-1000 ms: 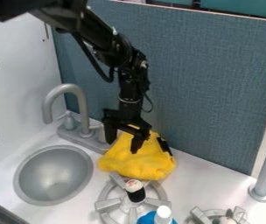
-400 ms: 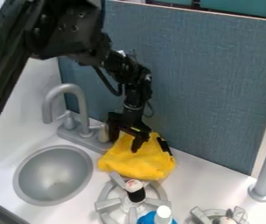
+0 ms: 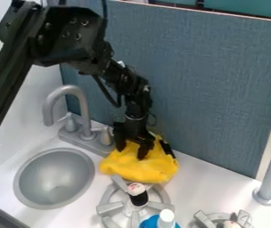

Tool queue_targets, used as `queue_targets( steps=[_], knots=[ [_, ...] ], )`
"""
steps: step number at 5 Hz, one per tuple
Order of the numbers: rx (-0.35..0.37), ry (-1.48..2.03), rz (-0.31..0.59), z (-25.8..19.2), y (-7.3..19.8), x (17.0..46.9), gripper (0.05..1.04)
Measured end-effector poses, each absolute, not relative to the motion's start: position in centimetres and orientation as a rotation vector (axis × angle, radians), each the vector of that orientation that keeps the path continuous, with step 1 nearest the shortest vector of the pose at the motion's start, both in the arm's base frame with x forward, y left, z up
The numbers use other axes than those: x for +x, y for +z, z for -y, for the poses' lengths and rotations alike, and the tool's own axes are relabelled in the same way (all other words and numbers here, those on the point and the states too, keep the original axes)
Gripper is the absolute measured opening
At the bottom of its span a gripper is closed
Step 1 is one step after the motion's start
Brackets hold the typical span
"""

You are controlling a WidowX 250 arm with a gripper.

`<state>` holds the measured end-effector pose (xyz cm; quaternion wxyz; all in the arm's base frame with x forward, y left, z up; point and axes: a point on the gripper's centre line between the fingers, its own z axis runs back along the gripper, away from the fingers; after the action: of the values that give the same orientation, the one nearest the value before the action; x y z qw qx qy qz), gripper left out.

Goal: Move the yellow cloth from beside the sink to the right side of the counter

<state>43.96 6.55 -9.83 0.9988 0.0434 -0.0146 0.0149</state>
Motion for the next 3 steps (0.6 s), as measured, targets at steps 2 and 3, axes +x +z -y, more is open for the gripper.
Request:
queue_targets(
  steps=[2,3],
  knots=[
    [0.025,-0.043,0.018,-5.5,-10.5,43.7,1.001],
    [-0.036,-0.089,0.016,-3.6,-10.4,43.8,1.001]
  ],
)
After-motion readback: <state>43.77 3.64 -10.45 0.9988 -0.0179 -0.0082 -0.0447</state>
